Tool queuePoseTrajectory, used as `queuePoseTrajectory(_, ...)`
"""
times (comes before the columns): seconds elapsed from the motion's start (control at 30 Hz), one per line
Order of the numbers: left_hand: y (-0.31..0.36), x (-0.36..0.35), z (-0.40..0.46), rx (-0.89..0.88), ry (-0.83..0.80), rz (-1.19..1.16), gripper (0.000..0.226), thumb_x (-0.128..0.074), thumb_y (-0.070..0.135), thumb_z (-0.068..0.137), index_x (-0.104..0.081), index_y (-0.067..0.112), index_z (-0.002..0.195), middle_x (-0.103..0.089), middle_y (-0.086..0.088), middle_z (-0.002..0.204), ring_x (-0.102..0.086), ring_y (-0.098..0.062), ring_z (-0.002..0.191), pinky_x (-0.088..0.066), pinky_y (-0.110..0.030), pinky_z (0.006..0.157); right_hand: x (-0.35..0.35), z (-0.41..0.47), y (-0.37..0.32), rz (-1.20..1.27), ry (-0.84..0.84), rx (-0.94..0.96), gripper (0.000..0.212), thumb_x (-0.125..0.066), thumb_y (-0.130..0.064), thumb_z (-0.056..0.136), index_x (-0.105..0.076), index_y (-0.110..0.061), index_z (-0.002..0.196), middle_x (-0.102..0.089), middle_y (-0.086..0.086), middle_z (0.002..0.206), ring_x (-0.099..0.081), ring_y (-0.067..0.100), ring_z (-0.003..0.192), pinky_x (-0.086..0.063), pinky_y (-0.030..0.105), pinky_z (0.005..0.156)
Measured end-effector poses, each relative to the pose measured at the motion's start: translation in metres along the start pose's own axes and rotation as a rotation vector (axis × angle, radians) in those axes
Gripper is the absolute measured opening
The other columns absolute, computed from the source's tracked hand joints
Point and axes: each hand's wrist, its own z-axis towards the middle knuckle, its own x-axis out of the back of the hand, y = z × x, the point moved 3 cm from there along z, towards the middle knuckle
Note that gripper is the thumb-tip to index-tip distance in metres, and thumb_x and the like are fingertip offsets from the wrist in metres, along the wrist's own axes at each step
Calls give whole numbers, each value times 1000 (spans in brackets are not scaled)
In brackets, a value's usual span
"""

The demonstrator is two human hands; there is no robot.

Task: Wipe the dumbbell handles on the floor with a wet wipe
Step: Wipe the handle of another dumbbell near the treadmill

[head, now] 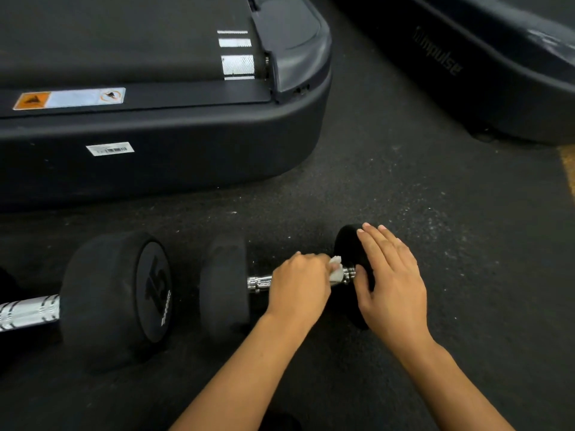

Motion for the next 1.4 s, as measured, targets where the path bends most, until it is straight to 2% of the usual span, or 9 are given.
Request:
queuePoseTrajectory(0.13, 13, -2, -7, -90, 8, -6, 7, -74, 16, 74, -72, 19, 79, -69, 4, 71, -66, -16, 70, -51, -28, 79, -1, -4, 1, 3, 8, 1, 48, -45, -17, 84, -50, -5, 131, -49, 8, 137, -34, 20, 132, -22, 34, 111)
queuePoseTrajectory(0.2, 17, -3, -3, -115, -14, -12, 6, -66, 19, 82, -71, 16, 84, -69, 0, 76, -65, -20, 75, -51, -33, 78, -1, -4, 1, 2, 1, 2, 49, -42, -20, 85, -50, -6, 131, -48, 7, 137, -34, 20, 133, -21, 34, 111)
queuePoseTrajectory(0.3, 6, 0, 8, 29, -76, 41, 36, -38, 39, 98, -66, 16, 93, -66, -4, 86, -62, -24, 81, -50, -37, 71, -1, -1, 1, 3, -9, 4, 50, -42, -20, 84, -49, -6, 131, -48, 6, 138, -33, 19, 133, -19, 31, 112)
queuePoseTrajectory(0.43, 4, -2, -9, -53, 92, 15, 23, -50, 30, 91, -70, 17, 90, -70, 1, 85, -66, -16, 81, -53, -35, 81, -1, -2, 1, 13, 7, 3, 49, -41, -21, 85, -50, -6, 131, -48, 7, 137, -33, 18, 133, -19, 30, 112)
queuePoseTrajectory(0.57, 12, -21, -19, -225, 118, -67, 37, -42, 20, 82, -70, 11, 104, -70, -1, 101, -65, -12, 96, -43, -32, 100, -3, -3, 1, 13, 19, 6, 48, -42, -19, 85, -50, -5, 130, -49, 7, 137, -35, 20, 132, -23, 34, 110)
queuePoseTrajectory(0.8, -13, -24, -35, -336, 294, -8, 36, -51, 10, 82, -65, 5, 115, -66, -7, 116, -60, -19, 111, -40, -38, 103, -3, 0, 2, 13, 12, 12, 48, -41, -21, 85, -50, -5, 131, -49, 7, 136, -35, 20, 132, -21, 32, 111)
queuePoseTrajectory(0.97, 2, -23, -23, -391, 221, 5, 35, -47, 13, 81, -69, 5, 107, -69, -8, 108, -64, -19, 103, -39, -34, 102, -2, -2, 2, 24, 12, 7, 48, -41, -21, 86, -50, -5, 130, -49, 7, 136, -34, 18, 132, -22, 32, 111)
queuePoseTrajectory(1.17, -17, -14, -34, -243, 230, -27, 46, -81, 2, 66, -68, 7, 110, -69, -5, 110, -64, -17, 103, -46, -40, 96, -2, -3, 2, 28, 6, 13, 49, -41, -20, 85, -49, -6, 132, -48, 7, 138, -34, 20, 133, -24, 36, 109)
queuePoseTrajectory(1.4, 7, -12, -18, -267, 105, 2, 45, -81, 6, 64, -68, 9, 107, -70, -4, 105, -65, -15, 99, -40, -34, 100, -3, 1, 1, 36, -17, -6, 48, -40, -22, 86, -50, -7, 131, -49, 6, 137, -35, 19, 132, -22, 34, 110)
